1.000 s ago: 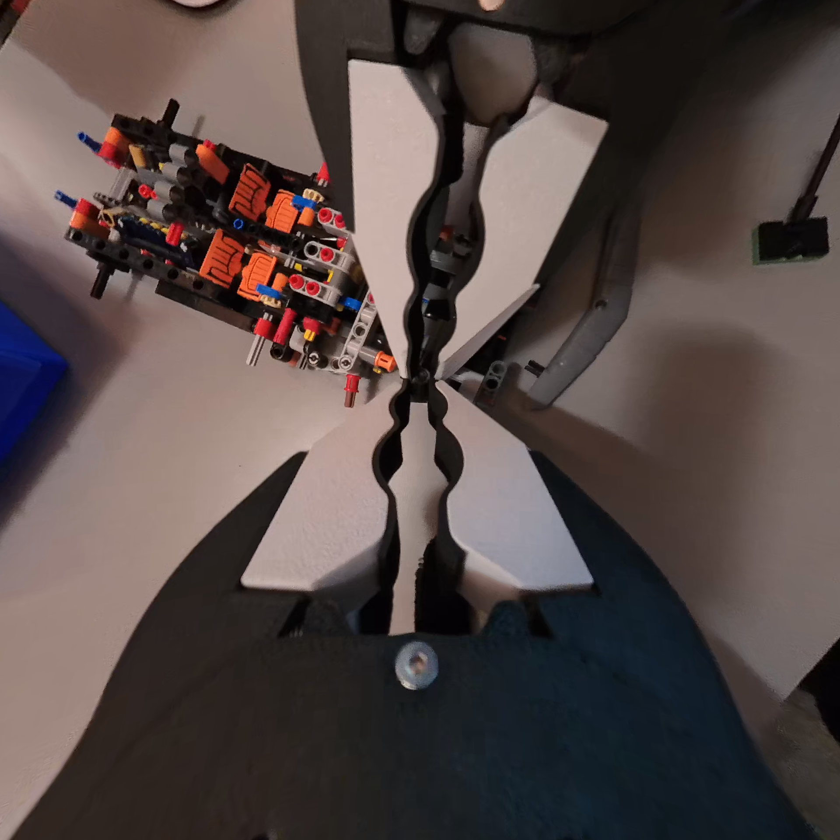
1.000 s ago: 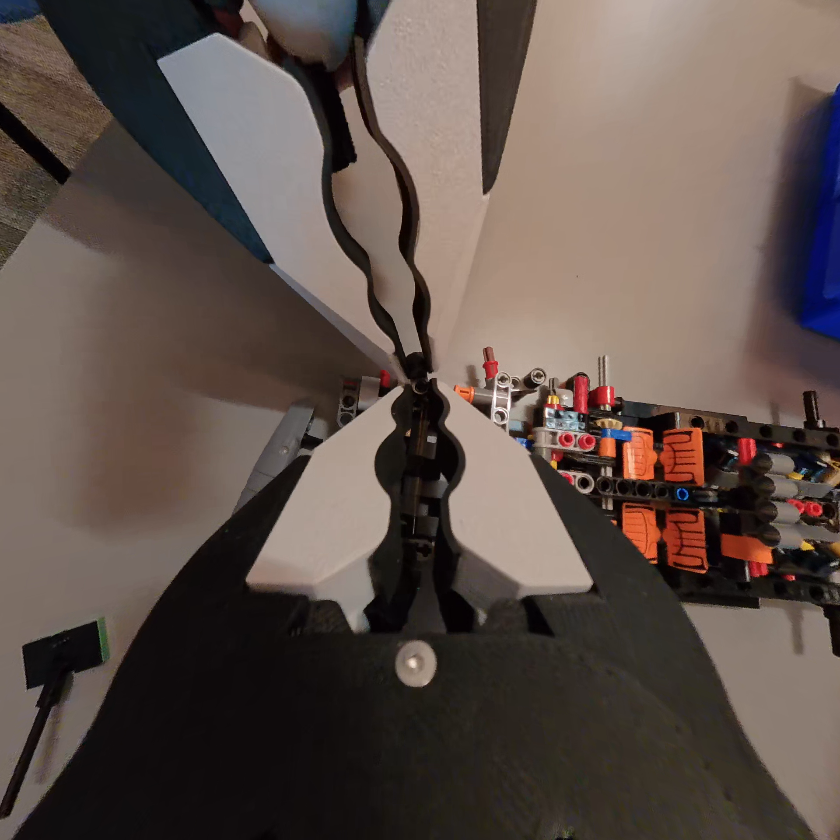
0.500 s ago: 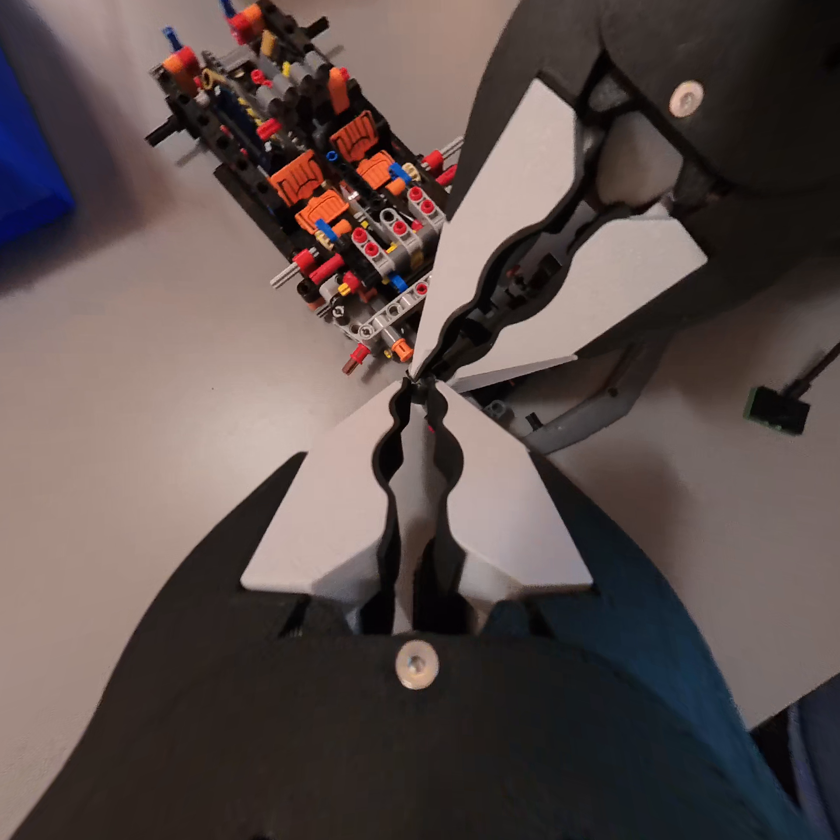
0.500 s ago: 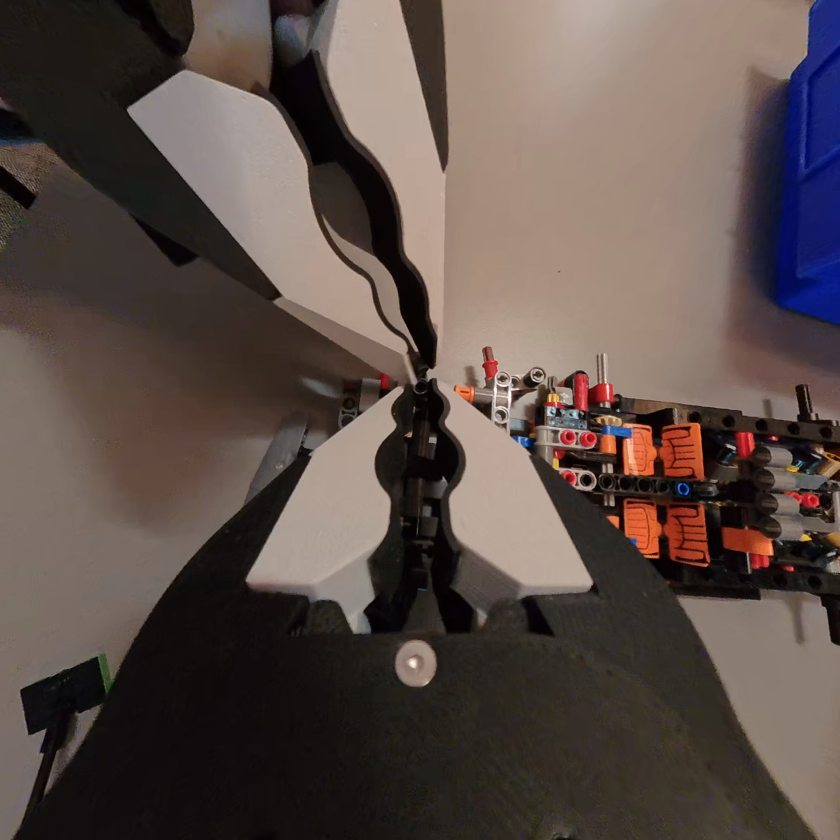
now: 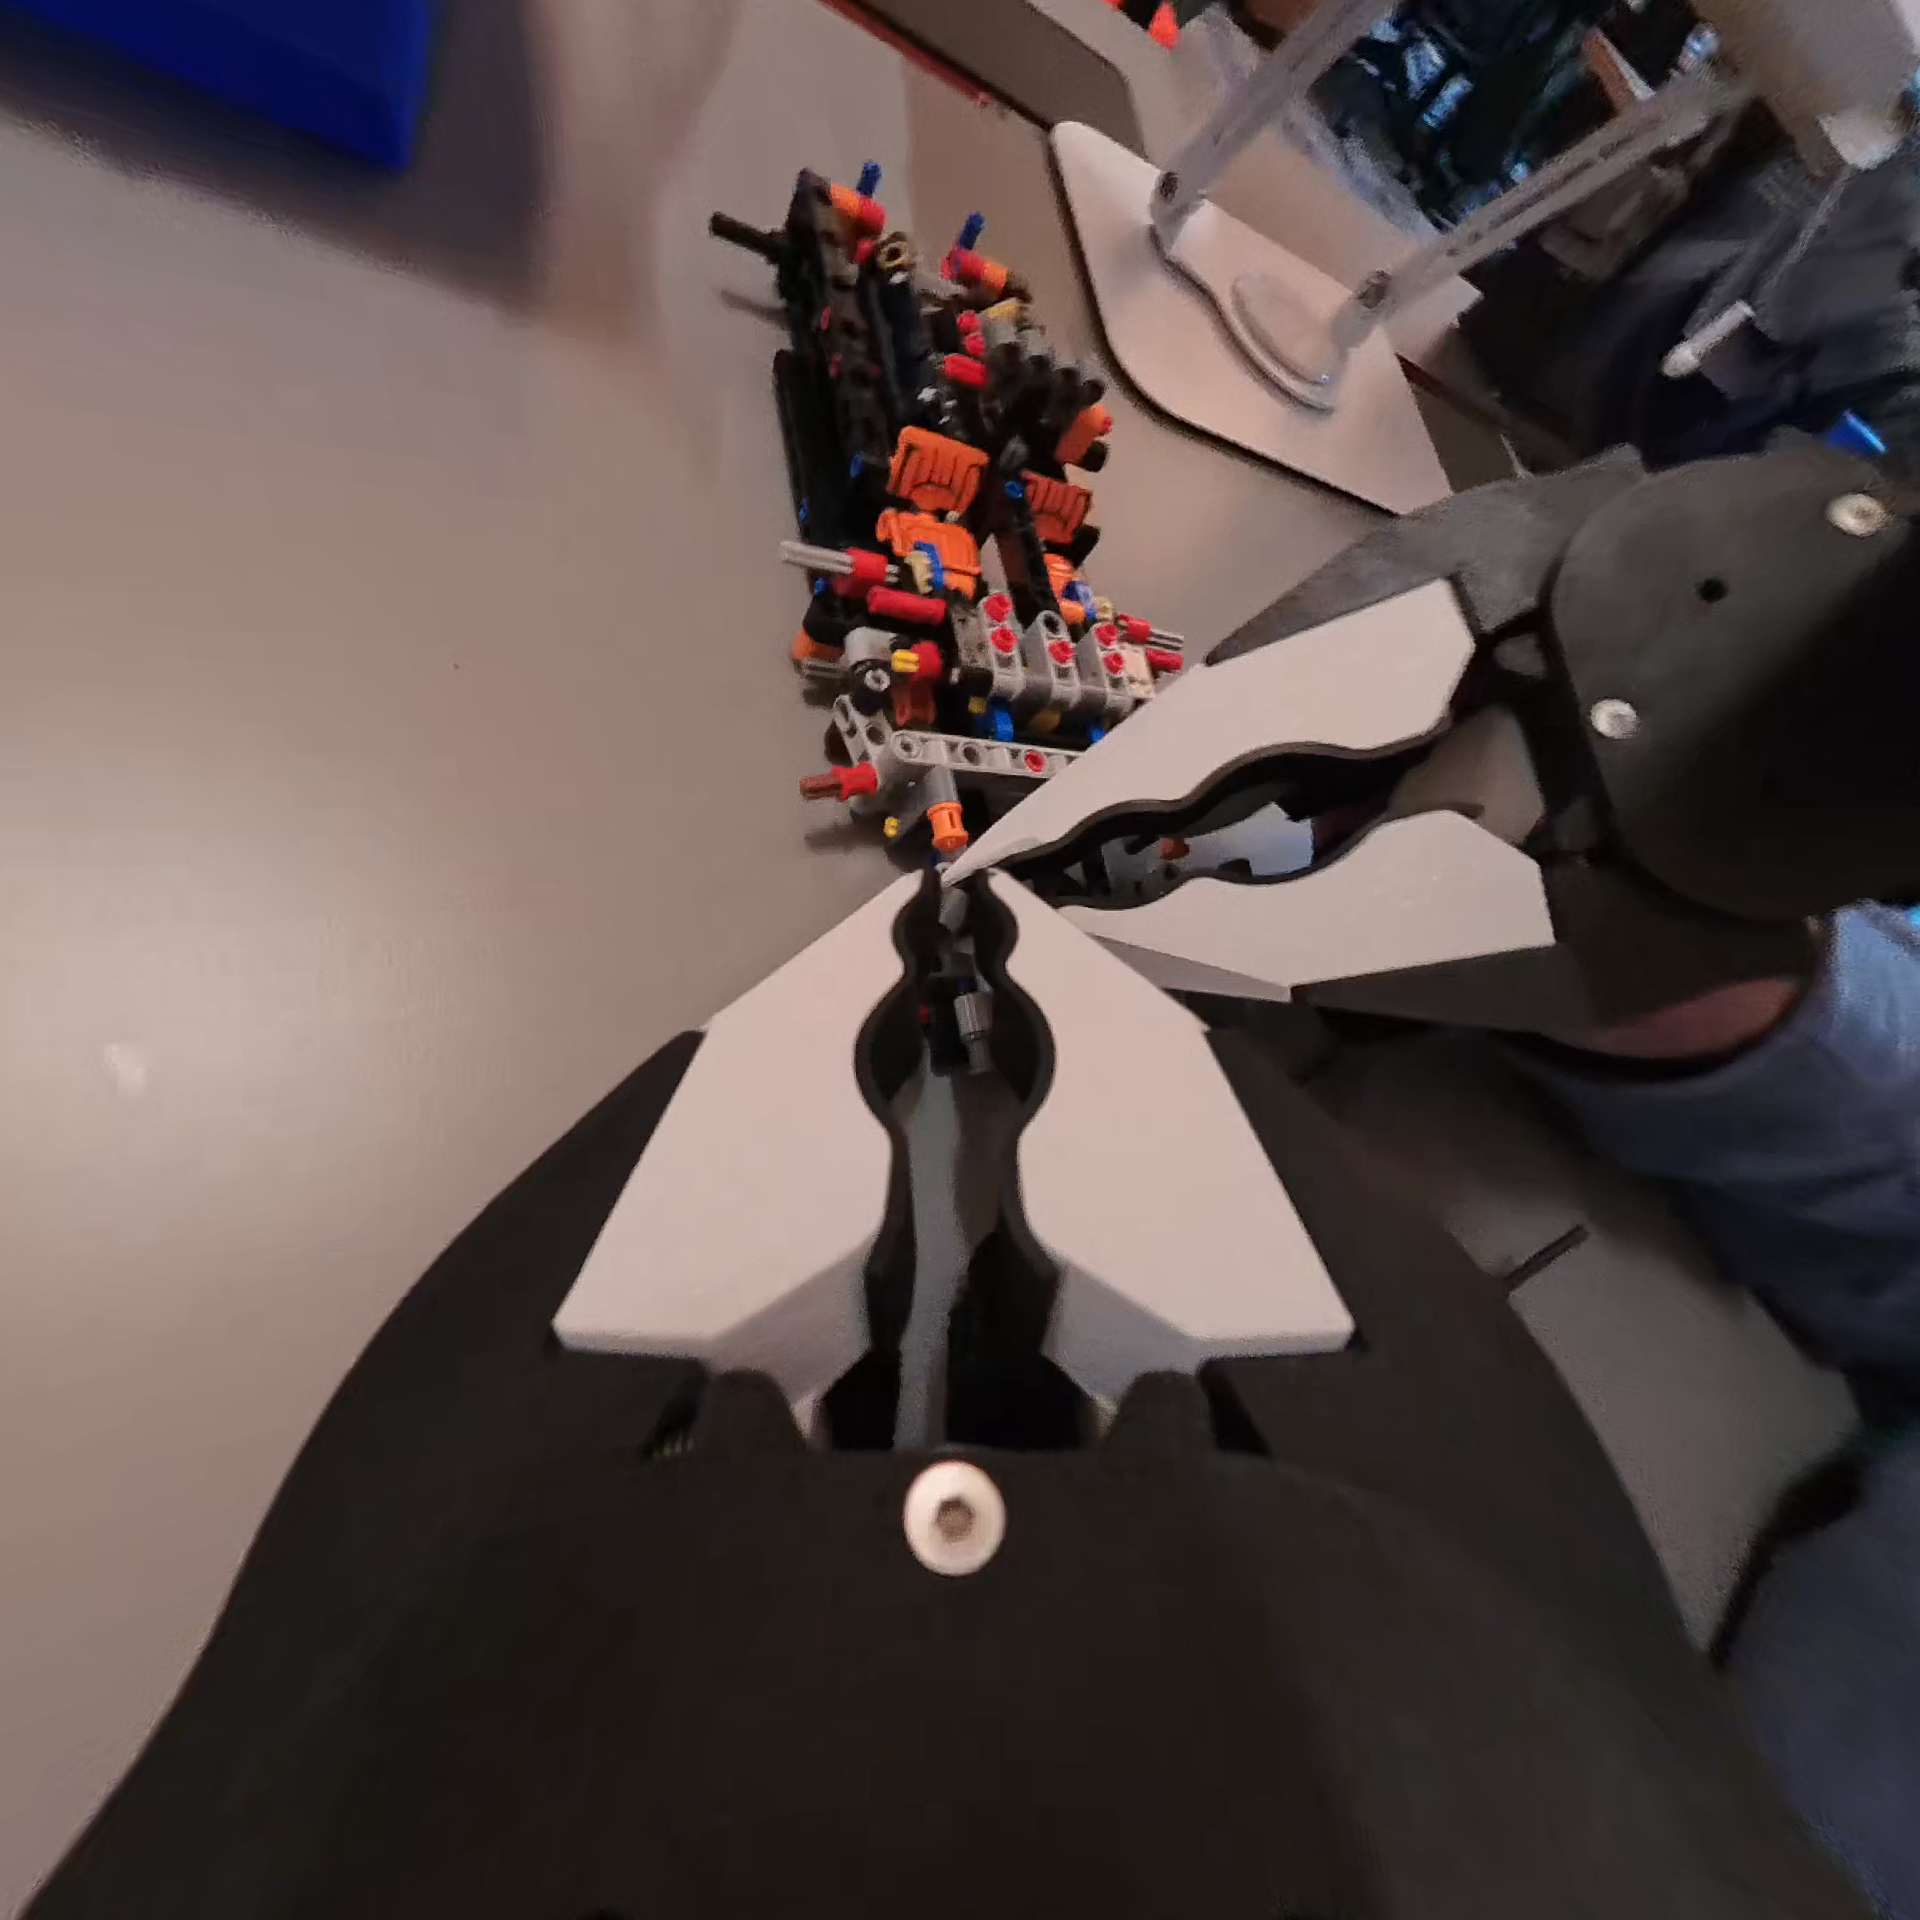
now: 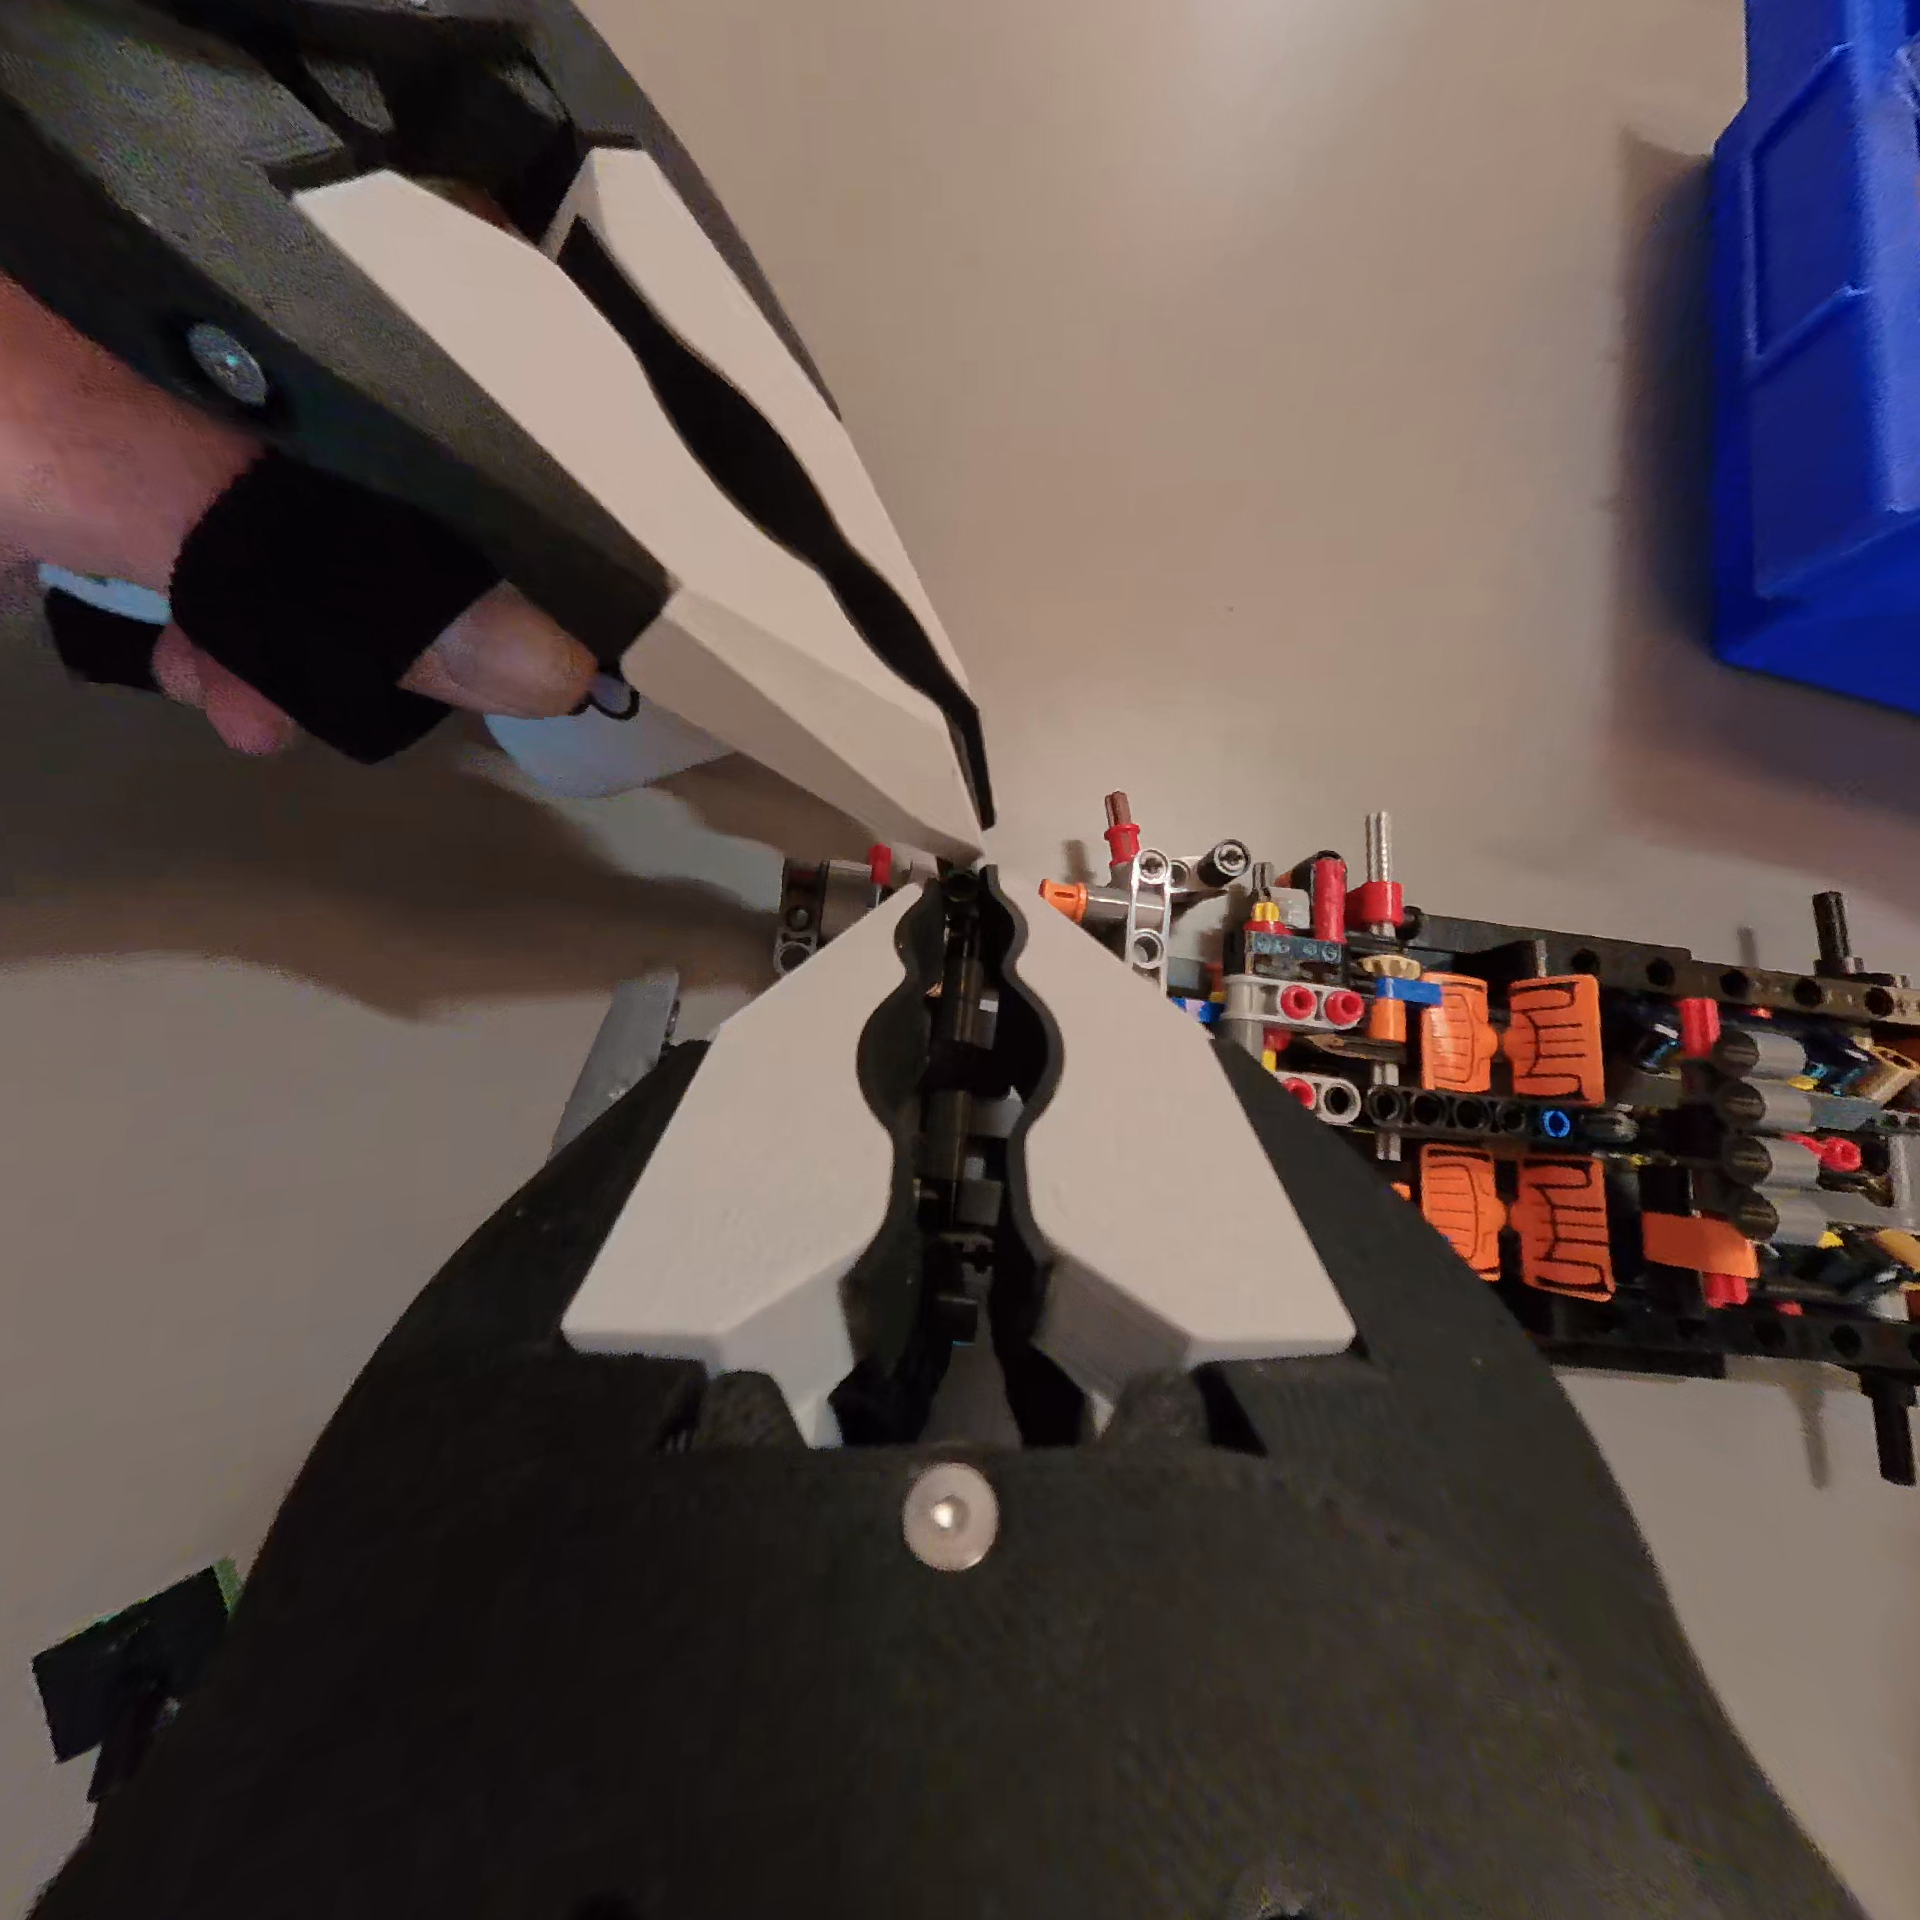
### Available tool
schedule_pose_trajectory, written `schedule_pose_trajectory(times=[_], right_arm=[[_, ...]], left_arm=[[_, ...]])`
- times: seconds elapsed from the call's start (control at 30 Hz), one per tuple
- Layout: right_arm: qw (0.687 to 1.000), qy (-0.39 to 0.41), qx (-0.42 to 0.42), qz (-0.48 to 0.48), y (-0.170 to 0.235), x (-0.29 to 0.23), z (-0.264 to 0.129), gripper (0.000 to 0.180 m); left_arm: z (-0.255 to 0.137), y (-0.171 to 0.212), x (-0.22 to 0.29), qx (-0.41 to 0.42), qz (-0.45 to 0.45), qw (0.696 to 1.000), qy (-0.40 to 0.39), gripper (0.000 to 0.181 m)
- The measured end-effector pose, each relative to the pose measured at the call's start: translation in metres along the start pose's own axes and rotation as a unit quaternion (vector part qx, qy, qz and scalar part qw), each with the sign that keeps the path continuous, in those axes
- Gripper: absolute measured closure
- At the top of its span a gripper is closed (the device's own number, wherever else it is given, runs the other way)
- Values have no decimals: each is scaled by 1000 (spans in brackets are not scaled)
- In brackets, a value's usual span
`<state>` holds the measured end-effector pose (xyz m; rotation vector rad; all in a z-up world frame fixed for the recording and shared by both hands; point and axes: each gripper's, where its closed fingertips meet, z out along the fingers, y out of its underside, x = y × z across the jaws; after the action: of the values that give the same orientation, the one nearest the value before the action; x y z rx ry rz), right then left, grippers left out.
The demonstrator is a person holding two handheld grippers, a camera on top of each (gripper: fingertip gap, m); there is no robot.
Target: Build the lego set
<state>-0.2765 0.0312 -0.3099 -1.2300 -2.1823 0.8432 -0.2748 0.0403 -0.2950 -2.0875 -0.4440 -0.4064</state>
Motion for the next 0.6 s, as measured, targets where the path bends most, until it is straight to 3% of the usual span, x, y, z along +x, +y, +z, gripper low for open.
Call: schedule_pose_trajectory(times=[0.13,0.27,0.6], right_arm=[[1000,-20,1,-14,2,-3,-3,175],[999,-37,0,-26,5,-4,-5,175],[996,-70,8,-45,9,-8,-11,175]], left_arm=[[-19,-8,18,-23,192,980,45,181],[-18,4,12,-116,416,901,45,161],[-1,21,12,-208,592,762,161,165]])
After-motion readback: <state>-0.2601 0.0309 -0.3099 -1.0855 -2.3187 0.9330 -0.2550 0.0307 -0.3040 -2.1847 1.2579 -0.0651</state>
